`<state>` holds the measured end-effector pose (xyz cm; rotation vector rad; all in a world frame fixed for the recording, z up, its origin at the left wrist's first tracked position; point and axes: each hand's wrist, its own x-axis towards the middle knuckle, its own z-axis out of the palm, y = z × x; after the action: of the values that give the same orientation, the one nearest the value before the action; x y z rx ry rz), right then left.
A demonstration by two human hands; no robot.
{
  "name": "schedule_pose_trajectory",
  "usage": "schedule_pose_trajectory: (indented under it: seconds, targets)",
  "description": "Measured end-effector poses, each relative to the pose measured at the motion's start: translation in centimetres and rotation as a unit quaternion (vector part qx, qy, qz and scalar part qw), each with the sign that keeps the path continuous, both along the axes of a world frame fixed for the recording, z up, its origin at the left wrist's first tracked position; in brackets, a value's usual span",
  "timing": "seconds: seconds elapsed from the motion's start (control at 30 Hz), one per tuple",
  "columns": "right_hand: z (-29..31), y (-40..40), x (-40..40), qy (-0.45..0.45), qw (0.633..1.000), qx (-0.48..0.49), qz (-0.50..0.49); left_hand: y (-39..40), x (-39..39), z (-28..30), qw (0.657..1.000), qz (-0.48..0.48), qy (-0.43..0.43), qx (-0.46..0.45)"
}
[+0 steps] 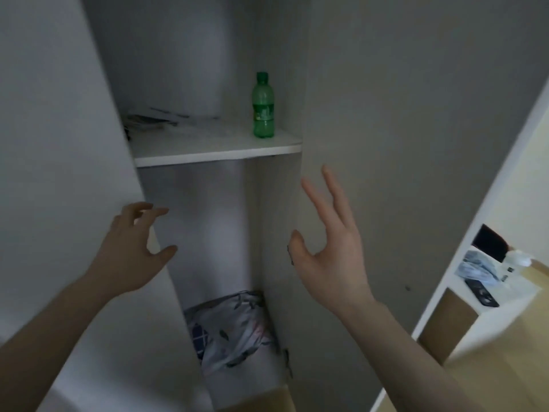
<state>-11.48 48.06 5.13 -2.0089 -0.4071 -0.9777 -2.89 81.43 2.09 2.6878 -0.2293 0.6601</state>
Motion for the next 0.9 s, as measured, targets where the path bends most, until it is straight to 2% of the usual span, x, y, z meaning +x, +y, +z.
schedule_pose_trajectory:
  seconds: [0.13, 0.27, 0.37, 0.67, 0.9]
  targets:
    - [-0.9, 2.4, 3.5, 0.134, 0.987, -0.052, 0.065, 2.9, 2.2, 0.9, 0.996, 0.089, 0.000, 0.029]
    - [-2.2, 4.6, 5.0, 0.201, 0.966, -0.125, 0.103, 3.8, 3.6, 1.0, 0.985, 0.137, 0.095, 0.039]
    - [-3.2, 6.1, 5.6, 0.226, 0.951, -0.168, 0.124, 4.5, 4.7, 0.4, 0.982, 0.139, 0.125, 0.035]
    - [-5.5, 8.6, 5.6, 0.277, 0.928, -0.192, 0.158, 4.2, 4.8, -1.2, 0.992, 0.108, 0.066, 0.000]
    - [-7.6, 9.3, 5.8, 0.295, 0.919, -0.191, 0.178, 3.3, 0.0, -3.5, 0.985, 0.107, -0.036, -0.128]
